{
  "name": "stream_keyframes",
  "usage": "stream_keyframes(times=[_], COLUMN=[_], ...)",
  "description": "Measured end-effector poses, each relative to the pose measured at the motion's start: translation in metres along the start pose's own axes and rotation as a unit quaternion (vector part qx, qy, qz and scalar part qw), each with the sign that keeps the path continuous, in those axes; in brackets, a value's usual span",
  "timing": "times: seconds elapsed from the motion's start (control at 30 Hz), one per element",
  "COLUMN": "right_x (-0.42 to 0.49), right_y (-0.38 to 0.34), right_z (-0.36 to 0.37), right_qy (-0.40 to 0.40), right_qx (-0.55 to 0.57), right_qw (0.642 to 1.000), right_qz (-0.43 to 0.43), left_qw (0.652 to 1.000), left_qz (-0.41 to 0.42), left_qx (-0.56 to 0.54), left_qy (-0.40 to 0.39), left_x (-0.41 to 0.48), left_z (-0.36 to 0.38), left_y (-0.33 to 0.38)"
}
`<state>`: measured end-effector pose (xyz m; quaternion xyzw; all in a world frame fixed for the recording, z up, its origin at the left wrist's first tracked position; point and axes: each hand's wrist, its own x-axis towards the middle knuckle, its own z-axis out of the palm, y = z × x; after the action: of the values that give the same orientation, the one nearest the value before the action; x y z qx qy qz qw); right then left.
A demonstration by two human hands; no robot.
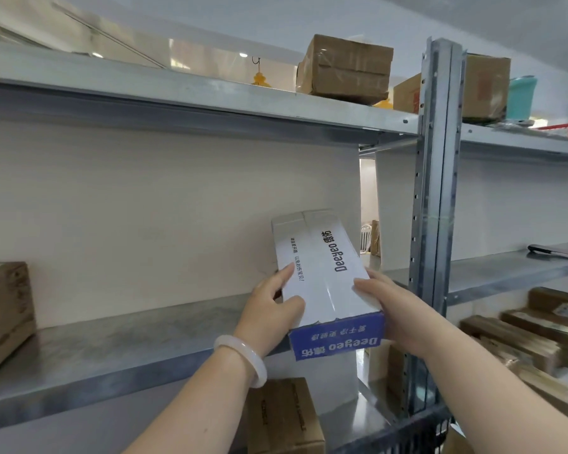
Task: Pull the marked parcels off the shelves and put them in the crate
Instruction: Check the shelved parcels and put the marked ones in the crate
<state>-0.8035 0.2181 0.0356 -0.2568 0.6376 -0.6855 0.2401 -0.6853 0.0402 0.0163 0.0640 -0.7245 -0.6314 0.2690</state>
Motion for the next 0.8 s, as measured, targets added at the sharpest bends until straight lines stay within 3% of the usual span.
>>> stream_keyframes(times=[0.13, 0.23, 0.37, 0.47, 0.6, 0.67, 0.8], right_x=[-0.012, -0.016, -0.025, -0.033, -0.032, -0.030, -0.031], right_y=[0.006, 0.015, 0.021, 0.018, 0.012, 0.011, 0.018], right_z=[0.018, 0.029, 0.031, 0.030, 0.030, 0.030, 0.033], right_qy=[0.035, 0.071, 0.084, 0.065, 0.084, 0.078, 0.067], right_qx=[-0.104, -0.211, -0.286, -0.247, -0.071, -0.061, -0.049], right_qw=[0.989, 0.952, 0.917, 0.927, 0.975, 0.980, 0.972], right_qz=[-0.103, -0.212, -0.264, -0.275, -0.195, -0.175, -0.218], left_qw=[0.994, 0.986, 0.991, 0.998, 0.995, 0.995, 0.996], left_qz=[0.030, 0.015, -0.028, -0.029, -0.029, -0.023, 0.014], left_qx=[0.099, 0.157, 0.123, 0.037, -0.097, -0.099, -0.090], left_qy=[0.028, 0.053, 0.042, 0.051, 0.004, -0.003, 0.001], left_x=[0.000, 0.001, 0.000, -0.001, -0.005, -0.006, -0.009], left_z=[0.008, 0.014, 0.020, 0.021, 0.019, 0.019, 0.015], left_y=[0.006, 0.011, 0.019, 0.014, 0.008, 0.005, 0.004])
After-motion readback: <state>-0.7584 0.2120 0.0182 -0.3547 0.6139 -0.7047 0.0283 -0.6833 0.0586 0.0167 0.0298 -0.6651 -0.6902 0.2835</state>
